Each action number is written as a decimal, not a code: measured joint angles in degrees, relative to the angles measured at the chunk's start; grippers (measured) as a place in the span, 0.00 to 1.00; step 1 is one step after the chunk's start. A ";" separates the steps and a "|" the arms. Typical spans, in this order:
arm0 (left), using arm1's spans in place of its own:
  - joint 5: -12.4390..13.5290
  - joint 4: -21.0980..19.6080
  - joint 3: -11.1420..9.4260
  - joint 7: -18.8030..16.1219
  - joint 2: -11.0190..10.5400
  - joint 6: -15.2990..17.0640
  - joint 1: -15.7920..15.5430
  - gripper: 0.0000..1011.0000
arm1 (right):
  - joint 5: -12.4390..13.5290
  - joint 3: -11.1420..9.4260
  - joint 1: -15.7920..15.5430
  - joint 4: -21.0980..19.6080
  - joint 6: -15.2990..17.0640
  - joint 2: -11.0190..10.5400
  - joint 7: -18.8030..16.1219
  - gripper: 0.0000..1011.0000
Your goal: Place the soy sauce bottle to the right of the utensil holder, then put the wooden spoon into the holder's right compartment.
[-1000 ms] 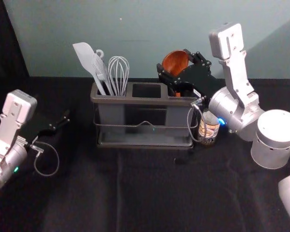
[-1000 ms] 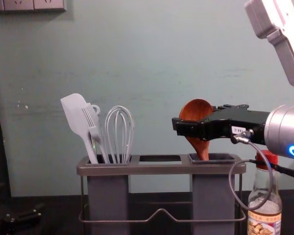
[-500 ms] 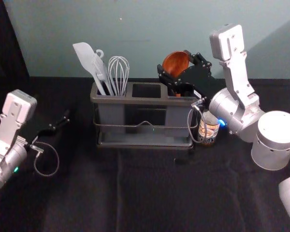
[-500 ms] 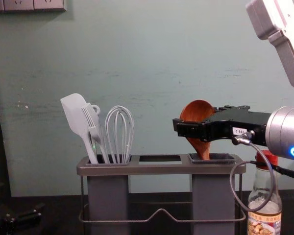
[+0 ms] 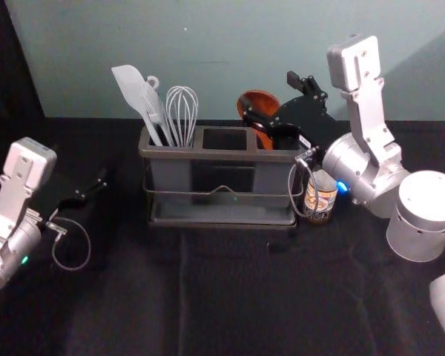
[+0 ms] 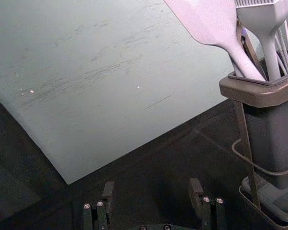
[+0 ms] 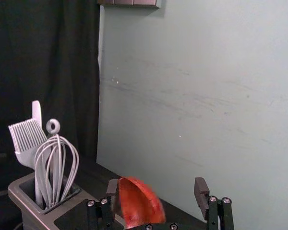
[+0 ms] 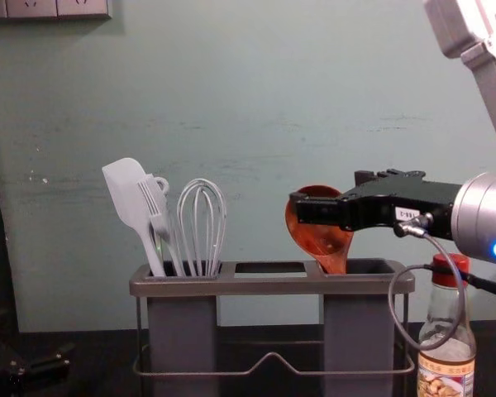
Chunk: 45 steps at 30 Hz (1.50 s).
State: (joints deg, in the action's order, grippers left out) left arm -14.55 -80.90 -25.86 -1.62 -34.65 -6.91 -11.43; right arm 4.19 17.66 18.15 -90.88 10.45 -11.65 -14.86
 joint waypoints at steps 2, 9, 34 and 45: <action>0.00 0.00 0.00 0.00 0.00 0.00 0.00 0.99 | 0.07 -0.18 -0.06 -0.43 -0.06 -0.04 0.13 0.99; 0.00 0.00 0.00 0.00 0.00 0.00 0.00 0.99 | 0.40 -1.21 -0.49 -3.75 -0.15 -0.52 0.53 0.99; 0.00 0.00 0.00 0.00 0.00 0.00 0.00 0.99 | 3.57 -11.03 -3.31 -8.74 -6.59 -6.46 -0.46 0.99; 0.00 0.00 0.00 0.00 0.00 0.00 0.00 0.99 | 8.94 -14.67 -5.18 -0.57 -10.06 -8.37 -2.30 0.99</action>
State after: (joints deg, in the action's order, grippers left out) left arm -14.55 -80.90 -25.86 -1.62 -34.64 -6.90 -11.43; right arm 13.13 2.99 12.97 -91.45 0.39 -20.02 -17.17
